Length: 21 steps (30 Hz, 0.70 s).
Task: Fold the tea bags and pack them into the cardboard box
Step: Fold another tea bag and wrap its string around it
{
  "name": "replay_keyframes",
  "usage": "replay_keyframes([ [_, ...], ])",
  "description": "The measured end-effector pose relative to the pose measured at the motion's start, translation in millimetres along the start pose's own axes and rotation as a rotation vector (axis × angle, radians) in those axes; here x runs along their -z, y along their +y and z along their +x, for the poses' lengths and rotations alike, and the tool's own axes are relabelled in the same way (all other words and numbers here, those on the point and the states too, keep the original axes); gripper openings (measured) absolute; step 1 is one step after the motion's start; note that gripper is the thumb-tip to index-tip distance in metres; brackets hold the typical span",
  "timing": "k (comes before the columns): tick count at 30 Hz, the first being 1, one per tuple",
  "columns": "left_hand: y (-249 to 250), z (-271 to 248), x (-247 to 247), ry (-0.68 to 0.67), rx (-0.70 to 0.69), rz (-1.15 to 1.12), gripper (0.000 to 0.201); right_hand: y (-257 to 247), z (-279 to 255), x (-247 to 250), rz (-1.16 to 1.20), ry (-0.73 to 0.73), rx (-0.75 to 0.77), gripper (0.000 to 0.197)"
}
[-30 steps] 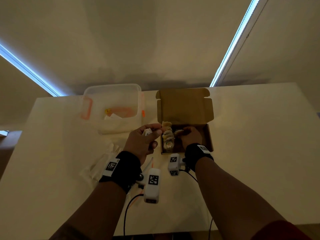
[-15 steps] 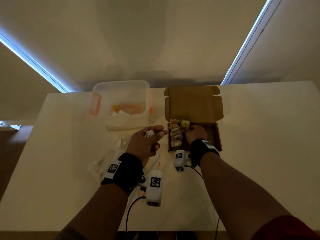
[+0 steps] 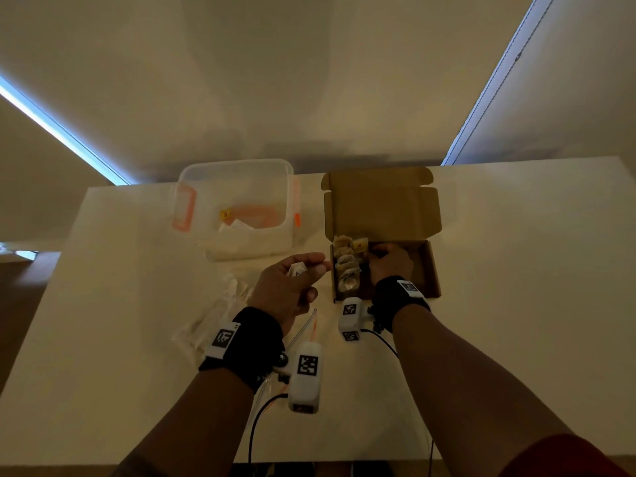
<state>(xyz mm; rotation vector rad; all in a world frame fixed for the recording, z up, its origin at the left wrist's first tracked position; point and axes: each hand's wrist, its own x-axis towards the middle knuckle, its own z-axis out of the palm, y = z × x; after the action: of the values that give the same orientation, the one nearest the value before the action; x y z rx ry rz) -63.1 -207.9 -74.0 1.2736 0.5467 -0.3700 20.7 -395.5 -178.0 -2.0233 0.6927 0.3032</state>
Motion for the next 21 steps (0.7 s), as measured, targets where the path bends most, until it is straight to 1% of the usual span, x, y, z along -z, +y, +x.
replay_keyframes([
  [8,2.1,0.7,0.2,-0.002,0.016,-0.016,0.019,-2.0,-2.5,2.6,0.02,-0.013,-0.027,0.023],
  [15,4.3,1.3,-1.8,0.005,0.024,-0.015,0.02,2.5,-4.7,9.8,-0.014,-0.046,-0.035,0.025],
  [17,6.1,0.5,-3.2,0.006,0.027,-0.022,0.021,2.9,-5.1,15.5,-0.028,-0.033,-0.035,0.026],
  [19,9.7,-0.6,-5.3,0.001,0.029,-0.043,0.029,0.4,-9.4,23.3,-0.038,0.01,-0.013,0.023],
  [21,16.4,-2.2,-8.2,-0.013,0.043,-0.085,0.048,-7.8,-17.1,32.1,-0.008,0.054,0.038,0.018],
])
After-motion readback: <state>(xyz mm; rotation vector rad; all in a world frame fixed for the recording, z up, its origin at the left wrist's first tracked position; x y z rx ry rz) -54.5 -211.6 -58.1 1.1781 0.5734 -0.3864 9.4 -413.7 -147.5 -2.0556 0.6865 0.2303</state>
